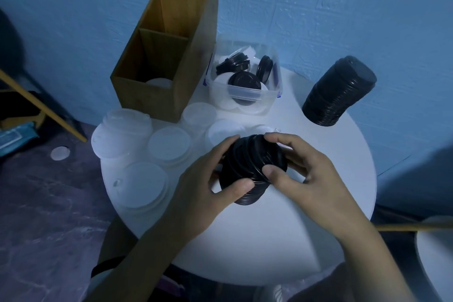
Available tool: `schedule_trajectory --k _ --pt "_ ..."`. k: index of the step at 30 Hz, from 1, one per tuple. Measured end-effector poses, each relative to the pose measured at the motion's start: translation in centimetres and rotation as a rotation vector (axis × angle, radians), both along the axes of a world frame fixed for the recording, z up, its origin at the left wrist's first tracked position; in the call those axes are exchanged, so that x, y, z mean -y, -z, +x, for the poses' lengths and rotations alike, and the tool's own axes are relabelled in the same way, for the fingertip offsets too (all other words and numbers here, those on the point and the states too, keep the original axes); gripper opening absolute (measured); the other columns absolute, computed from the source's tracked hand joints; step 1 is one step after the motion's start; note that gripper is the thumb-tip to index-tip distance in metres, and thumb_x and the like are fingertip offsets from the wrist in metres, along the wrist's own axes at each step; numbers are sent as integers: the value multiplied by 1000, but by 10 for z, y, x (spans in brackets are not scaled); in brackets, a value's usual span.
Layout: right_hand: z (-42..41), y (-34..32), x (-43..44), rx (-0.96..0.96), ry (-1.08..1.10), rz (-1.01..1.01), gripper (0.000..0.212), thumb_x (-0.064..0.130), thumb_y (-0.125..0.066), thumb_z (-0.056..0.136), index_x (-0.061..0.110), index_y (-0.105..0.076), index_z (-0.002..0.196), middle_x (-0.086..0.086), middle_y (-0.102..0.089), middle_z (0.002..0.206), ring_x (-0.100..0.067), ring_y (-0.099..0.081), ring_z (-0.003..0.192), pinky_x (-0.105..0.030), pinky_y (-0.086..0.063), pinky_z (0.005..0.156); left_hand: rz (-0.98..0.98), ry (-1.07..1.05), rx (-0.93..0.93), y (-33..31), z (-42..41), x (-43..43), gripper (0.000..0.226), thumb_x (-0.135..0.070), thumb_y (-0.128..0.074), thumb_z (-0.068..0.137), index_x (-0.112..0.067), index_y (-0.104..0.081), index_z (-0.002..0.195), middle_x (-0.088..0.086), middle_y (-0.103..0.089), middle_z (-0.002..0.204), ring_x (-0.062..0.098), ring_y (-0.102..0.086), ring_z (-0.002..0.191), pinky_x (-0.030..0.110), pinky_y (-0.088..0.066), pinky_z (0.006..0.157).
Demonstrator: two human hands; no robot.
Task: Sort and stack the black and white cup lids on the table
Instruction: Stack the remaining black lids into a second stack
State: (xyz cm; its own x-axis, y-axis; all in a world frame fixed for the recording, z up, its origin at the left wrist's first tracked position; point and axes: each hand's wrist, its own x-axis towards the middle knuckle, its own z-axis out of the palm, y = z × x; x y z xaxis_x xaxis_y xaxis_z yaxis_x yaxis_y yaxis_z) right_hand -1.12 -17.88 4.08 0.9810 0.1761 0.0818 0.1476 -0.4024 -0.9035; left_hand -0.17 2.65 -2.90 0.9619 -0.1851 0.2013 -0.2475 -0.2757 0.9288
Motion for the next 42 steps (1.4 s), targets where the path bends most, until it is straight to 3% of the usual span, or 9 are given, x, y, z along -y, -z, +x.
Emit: schedule_trajectory --k 5,11,18,24,27,33,38,42 --pt "9 -11 1 -2 -107 -95 43 22 -80 86 36 -67 125 25 -66 126 2 -60 122 -25 -47 106 8 39 17 -4 3 -1 63 -47 -70 80 -57 -48 138 -19 -65 130 13 -67 117 44 -55 99" --pt "17 -14 2 55 -155 -291 59 58 -70 74 49 -60 131 33 -54 139 1 -49 135 -38 -43 113 -10 74 -2 -6 5 -2 61 -45 -69 82 -52 -49 140 -10 -68 125 23 -69 111 51 -54 97" --pt "20 -15 1 86 -186 -348 61 58 -68 73 53 -55 132 39 -49 139 6 -44 137 -37 -41 114 3 94 2 -5 6 -1 66 -42 -75 75 -57 -49 134 -11 -68 124 20 -70 108 48 -58 93" --pt "23 -18 4 107 -228 -426 57 48 -72 75 51 -59 130 39 -49 140 8 -43 134 -26 -37 115 -5 94 -15 -3 8 -1 64 -37 -79 76 -48 -54 135 -11 -71 120 19 -71 106 49 -57 94" --pt "27 -21 5 97 -262 -460 58 47 -72 76 49 -60 133 41 -47 140 8 -43 135 -28 -37 115 -25 104 -33 -4 8 -1 65 -34 -79 77 -44 -54 136 -7 -71 119 20 -71 105 51 -57 94" --pt "29 -21 6 90 -295 -469 58 46 -71 77 52 -56 132 39 -47 143 7 -43 137 -33 -38 115 8 92 -22 -5 9 -2 65 -34 -81 74 -53 -54 130 -15 -71 117 12 -71 104 43 -58 92" --pt "26 -16 7 132 -253 -516 55 51 -76 84 53 -55 135 45 -44 139 14 -40 135 -20 -34 114 11 66 3 -3 7 0 64 -40 -82 71 -54 -55 128 -18 -69 115 12 -70 102 39 -59 89" --pt "20 -10 5 172 -203 -559 53 51 -71 89 45 -55 140 59 -35 124 15 -37 133 -1 -24 104 26 53 45 -5 7 1 65 -38 -82 70 -65 -53 121 -25 -68 110 5 -69 101 21 -55 85"
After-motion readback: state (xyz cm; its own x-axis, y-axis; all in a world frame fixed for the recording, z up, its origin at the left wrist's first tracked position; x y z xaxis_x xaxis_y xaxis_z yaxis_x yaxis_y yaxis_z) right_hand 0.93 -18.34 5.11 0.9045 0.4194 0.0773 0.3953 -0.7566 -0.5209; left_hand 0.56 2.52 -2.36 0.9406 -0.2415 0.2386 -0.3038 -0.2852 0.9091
